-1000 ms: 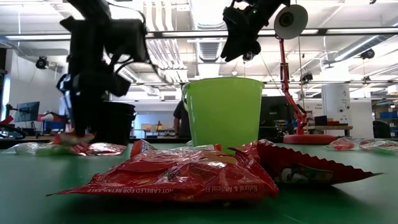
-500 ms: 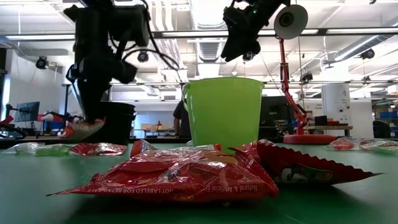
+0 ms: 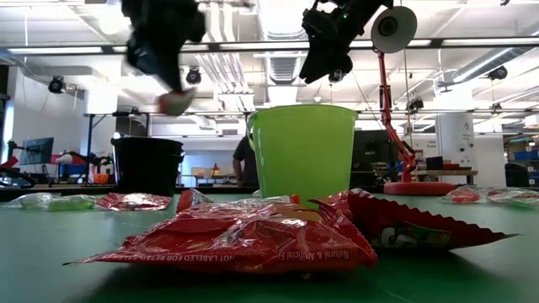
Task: Sort candy
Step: Put the orange chocolate into the green bucket
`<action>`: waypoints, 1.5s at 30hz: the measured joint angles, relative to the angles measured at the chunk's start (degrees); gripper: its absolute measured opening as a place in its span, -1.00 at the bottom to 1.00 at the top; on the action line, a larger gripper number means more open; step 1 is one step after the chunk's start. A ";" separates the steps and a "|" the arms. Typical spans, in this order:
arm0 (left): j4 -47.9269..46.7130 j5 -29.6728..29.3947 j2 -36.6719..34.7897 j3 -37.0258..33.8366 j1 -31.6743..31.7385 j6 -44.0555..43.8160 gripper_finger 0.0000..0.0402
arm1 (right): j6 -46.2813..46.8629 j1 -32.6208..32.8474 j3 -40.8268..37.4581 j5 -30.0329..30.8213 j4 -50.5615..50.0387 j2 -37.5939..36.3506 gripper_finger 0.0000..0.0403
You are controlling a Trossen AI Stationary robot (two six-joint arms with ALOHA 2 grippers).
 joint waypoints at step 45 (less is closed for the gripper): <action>16.06 17.39 22.88 19.94 4.63 26.05 -0.91 | 5.75 -0.13 0.00 9.16 -13.06 -14.29 -0.32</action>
